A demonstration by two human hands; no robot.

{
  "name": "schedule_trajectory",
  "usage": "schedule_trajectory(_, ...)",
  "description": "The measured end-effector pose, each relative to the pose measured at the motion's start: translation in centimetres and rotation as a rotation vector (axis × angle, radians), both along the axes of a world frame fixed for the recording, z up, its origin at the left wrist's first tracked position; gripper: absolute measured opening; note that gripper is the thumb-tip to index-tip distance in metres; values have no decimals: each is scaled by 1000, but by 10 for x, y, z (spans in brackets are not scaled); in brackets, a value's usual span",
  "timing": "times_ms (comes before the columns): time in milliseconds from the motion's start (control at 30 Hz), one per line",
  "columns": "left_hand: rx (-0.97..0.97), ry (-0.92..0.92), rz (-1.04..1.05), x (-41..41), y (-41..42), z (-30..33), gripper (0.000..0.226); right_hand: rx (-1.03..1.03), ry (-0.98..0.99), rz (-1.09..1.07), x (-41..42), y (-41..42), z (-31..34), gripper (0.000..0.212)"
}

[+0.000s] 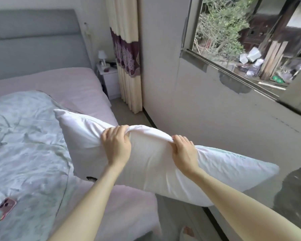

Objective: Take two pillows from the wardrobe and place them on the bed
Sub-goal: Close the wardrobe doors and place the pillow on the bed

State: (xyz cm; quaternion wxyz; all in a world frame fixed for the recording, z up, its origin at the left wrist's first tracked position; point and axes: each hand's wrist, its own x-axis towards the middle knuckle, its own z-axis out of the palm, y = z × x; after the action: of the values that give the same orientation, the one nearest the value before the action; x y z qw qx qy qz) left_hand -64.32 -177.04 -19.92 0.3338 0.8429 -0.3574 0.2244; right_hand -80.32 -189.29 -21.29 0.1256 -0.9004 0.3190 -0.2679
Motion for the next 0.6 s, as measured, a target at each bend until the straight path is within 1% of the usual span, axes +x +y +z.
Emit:
schedule_trajectory(167,3,0,175,44,-58,-11,28,-4,-2,161,69,-81,-13,10)
schedule_trajectory(267,-43,15,282,80,-100,-6,31,-23,-2,237,126,-139,-9,11)
schedule_trajectory(467,-22,73,388,148,-141,2,20,4,20,354,213,-193,-3,18)
schedule_trajectory(533,-21,49,398,179,-152,1,22,10,13,390,248,-209,-2,22)
schedule_trajectory(600,-18,15,395,210,-162,0,30,16,5,411,281,-223,-4,23)
